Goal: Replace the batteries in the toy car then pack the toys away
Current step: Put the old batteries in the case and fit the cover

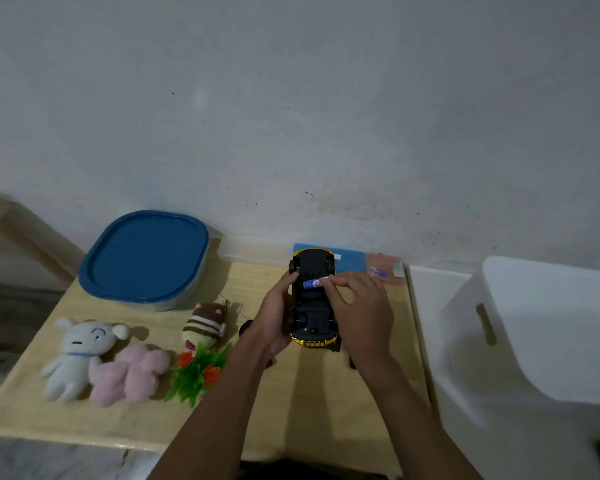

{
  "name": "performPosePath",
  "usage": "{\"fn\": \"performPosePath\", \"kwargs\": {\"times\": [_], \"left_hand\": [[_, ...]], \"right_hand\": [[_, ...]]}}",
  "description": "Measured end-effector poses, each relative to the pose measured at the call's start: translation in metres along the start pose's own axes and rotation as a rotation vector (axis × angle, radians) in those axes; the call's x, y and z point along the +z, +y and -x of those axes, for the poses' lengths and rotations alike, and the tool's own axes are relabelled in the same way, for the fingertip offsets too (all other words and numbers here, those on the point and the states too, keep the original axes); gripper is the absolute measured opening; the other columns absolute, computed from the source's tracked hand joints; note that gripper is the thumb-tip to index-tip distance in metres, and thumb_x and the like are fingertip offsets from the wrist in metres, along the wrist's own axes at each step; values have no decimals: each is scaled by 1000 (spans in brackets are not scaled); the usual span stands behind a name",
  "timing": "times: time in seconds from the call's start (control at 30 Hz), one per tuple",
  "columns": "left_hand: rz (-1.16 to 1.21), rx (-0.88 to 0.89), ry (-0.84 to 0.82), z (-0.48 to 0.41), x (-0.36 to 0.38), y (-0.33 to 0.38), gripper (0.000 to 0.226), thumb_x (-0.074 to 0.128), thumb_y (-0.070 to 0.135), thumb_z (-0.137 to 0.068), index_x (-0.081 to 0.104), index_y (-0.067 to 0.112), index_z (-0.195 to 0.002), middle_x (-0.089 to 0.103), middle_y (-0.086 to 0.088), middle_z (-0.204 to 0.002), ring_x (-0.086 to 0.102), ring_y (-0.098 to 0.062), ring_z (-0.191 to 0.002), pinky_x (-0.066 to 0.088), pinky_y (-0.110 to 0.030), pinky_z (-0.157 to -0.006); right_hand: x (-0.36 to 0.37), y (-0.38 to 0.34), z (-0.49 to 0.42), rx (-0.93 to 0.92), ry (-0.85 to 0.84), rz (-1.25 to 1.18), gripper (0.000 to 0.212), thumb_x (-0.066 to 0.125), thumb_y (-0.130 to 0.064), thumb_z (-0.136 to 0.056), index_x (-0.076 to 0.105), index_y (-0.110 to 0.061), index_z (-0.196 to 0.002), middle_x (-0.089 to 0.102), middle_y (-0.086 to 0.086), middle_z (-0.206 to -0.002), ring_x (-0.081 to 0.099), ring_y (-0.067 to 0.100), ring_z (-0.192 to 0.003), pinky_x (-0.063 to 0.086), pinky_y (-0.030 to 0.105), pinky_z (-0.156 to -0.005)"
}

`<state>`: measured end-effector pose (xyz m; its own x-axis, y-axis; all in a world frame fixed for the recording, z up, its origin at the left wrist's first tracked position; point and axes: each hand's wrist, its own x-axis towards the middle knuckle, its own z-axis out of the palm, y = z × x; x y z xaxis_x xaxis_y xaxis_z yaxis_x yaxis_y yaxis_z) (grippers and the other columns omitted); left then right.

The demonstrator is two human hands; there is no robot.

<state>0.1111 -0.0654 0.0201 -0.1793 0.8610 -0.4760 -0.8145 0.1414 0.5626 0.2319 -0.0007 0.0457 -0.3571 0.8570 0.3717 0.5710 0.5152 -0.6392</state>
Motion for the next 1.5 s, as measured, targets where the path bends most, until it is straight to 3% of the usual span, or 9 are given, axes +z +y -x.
{"fn": "performPosePath", "kwargs": {"times": [0.17, 0.37, 0.9, 1.0, 1.13, 1.23, 1.33, 1.4, 1.5], "left_hand": [[-43, 38, -12, 5, -4, -3, 43, 42, 43, -99, 55, 27, -137, 64, -15, -130, 64, -35, -116, 59, -41, -77], [-44, 105, 24, -1, -4, -3, 40, 41, 41, -101, 54, 30, -137, 62, -14, -133, 59, -37, -122, 56, -45, -85], [-93, 142, 56, -18, -13, 6, 36, 38, 36, -103, 58, 29, -132, 69, -14, -118, 71, -27, -92, 58, -35, -66], [-51, 69, 105, -27, -21, 8, 46, 44, 44, -98, 58, 17, -133, 71, -16, -109, 71, -29, -82, 57, -35, -63], [-23, 75, 142, -28, -30, 14, 68, 57, 49, -87, 46, 11, -142, 60, -25, -119, 65, -36, -87, 55, -43, -72], [-18, 125, 168, -32, -36, 18, 58, 50, 45, -94, 47, 11, -141, 62, -22, -113, 67, -35, -84, 57, -41, -69], [-32, 151, 180, -27, -41, 17, 48, 49, 42, -96, 53, 17, -136, 65, -21, -114, 67, -35, -89, 57, -44, -73], [-49, 55, 280, -93, -55, 28, 43, 49, 41, -97, 56, 21, -134, 67, -19, -114, 67, -36, -92, 56, -45, -76], [-53, 114, 248, -91, -48, 29, 33, 46, 36, -99, 59, 25, -128, 71, -14, -107, 68, -34, -89, 55, -47, -78]], "right_hand": [[5, 4, 8, 32, -28, -13, 17, 73, -40, -83, 75, -23, -87, 63, -12, -93, 59, 9, -95, 40, 18, -64], [7, 3, 9, 9, -52, -18, 18, 68, -40, -87, 75, -24, -95, 61, -11, -99, 59, 8, -95, 46, 22, -65], [23, -1, -1, -75, -202, 248, 34, 50, -52, -94, 69, -29, -111, 56, -11, -112, 55, 9, -100, 48, 26, -62], [22, 7, -9, -18, -296, 41, 33, 51, -52, -94, 69, -33, -115, 51, -17, -117, 51, -2, -104, 50, 23, -71], [18, 43, -19, 208, -91, -215, 24, 53, -38, -97, 69, -25, -110, 63, -11, -112, 57, -1, -97, 48, 20, -77], [30, 87, -35, 354, -255, -52, 25, 55, -29, -97, 65, -21, -119, 65, -1, -121, 60, 13, -107, 47, 24, -84], [34, 112, -37, 293, -498, 178, 33, 53, -26, -97, 57, -19, -129, 60, 2, -130, 58, 18, -113, 46, 30, -90], [85, 153, -77, 296, -620, 363, 35, 51, -25, -98, 54, -18, -131, 61, 3, -126, 60, 18, -108, 49, 28, -84], [86, 154, -86, 154, -604, 501, 34, 52, -24, -96, 53, -17, -129, 63, 2, -120, 62, 17, -100, 45, 23, -74]]}}
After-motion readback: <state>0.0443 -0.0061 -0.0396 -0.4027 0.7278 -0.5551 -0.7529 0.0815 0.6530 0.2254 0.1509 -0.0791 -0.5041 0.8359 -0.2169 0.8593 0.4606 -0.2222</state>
